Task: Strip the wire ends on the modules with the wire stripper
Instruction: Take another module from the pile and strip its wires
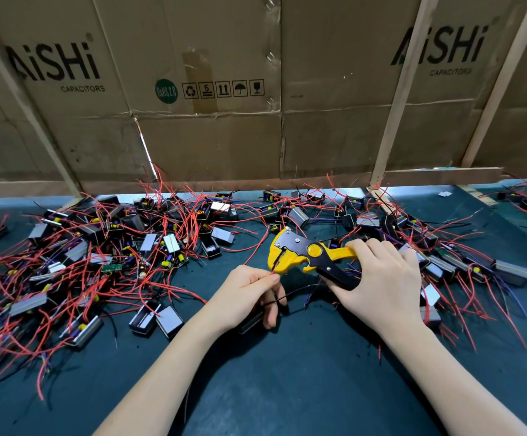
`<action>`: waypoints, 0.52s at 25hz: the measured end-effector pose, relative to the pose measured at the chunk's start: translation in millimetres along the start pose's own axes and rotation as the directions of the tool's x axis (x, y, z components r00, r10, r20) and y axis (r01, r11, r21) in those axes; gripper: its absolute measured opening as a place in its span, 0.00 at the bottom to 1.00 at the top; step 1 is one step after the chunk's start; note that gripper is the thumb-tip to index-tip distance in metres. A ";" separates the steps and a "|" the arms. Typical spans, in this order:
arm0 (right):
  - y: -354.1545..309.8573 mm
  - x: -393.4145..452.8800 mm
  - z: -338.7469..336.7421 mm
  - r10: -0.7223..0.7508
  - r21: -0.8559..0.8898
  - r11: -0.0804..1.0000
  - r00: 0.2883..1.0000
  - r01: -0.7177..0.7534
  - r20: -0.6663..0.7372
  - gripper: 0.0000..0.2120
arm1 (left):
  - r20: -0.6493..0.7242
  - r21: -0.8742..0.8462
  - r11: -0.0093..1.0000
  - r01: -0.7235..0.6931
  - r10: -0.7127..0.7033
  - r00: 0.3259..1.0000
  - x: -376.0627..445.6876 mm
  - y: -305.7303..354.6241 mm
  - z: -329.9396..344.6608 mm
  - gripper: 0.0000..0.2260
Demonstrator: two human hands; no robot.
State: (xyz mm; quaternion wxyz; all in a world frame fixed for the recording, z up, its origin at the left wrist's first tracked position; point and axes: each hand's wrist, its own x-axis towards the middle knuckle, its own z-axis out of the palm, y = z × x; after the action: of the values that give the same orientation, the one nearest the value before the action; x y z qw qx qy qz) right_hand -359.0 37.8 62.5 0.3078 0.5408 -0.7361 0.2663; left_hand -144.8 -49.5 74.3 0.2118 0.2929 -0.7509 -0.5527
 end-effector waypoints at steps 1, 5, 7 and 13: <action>0.4 0.0 -0.2 -0.001 -0.002 1.000 1.000 0.001 -0.006 0.25 | 0.002 0.003 1.000 -0.001 0.001 1.000 -0.4 0.7 -0.2 0.19; -0.5 0.7 -1.5 -0.001 0.007 1.000 1.000 0.002 -0.031 0.24 | 0.008 0.007 1.000 0.004 -0.004 1.000 -1.2 2.8 0.1 0.19; -1.0 0.6 -2.1 -0.003 0.013 1.000 1.000 0.004 -0.031 0.23 | 0.009 0.003 1.000 0.007 -0.008 1.000 -1.3 3.1 -0.1 0.19; 0.2 1.5 -3.5 -0.008 0.032 0.999 0.999 0.009 -0.036 0.21 | 0.008 0.004 1.000 0.007 -0.008 1.000 -0.9 3.2 -1.0 0.19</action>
State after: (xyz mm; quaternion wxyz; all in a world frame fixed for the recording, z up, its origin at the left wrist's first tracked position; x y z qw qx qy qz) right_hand -358.9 39.4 66.0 0.3134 0.5438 -0.7238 0.2867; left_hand -144.2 -48.9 77.7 0.2061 0.2939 -0.7518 -0.5531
